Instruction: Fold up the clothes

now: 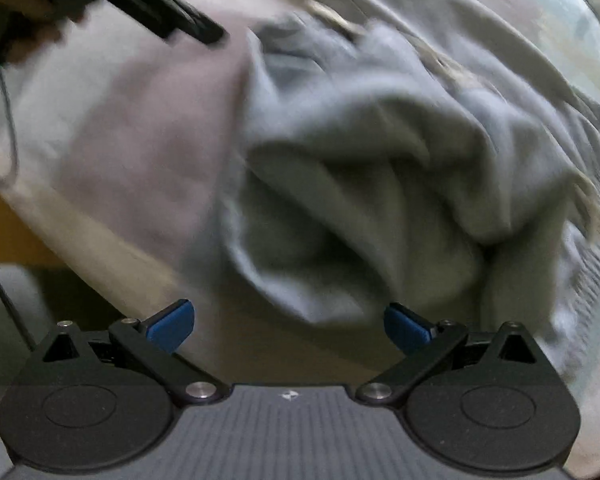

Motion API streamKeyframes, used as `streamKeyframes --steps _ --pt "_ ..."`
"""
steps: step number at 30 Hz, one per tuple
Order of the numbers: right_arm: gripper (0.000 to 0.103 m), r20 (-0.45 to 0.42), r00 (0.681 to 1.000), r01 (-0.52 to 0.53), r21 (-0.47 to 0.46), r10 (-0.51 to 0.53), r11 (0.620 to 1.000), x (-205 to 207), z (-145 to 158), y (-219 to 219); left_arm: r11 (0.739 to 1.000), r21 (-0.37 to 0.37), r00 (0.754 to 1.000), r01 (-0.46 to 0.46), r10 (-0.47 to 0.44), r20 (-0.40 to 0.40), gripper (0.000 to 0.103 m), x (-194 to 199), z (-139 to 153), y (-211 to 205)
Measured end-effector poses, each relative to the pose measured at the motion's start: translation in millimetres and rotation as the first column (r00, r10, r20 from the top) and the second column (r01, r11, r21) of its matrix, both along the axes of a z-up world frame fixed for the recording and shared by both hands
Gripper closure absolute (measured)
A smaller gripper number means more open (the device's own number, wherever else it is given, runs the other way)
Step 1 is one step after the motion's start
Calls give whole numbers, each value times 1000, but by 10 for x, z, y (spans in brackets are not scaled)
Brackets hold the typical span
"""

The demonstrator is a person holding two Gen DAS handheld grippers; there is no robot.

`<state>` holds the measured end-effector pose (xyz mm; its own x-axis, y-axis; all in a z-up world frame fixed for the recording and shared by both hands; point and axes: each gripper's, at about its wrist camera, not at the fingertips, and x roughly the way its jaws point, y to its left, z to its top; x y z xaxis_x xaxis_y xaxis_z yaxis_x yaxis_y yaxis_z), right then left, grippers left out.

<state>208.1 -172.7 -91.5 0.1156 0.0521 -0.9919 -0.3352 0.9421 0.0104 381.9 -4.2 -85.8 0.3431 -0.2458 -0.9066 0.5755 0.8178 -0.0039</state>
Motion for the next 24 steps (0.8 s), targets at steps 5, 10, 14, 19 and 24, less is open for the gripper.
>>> streamKeyframes --steps 5,10,14,19,24 --pt "0 -26 995 91 -20 -92 996 -12 -176 -263 1000 8 1000 -3 3 0 2 -25 12 -87" --pt "0 -27 997 71 119 -68 990 208 -309 -223 1000 19 1000 -20 20 7 2 -38 58 -73" --pt "0 51 996 57 264 -73 963 373 -201 -104 998 41 998 -50 48 29 2 -41 100 31" --pt "0 234 972 -53 333 -28 941 592 184 121 993 65 993 -101 97 72 2 -17 162 227" --pt "0 289 957 -108 234 37 966 990 241 267 980 67 980 -185 180 86 2 29 185 468"
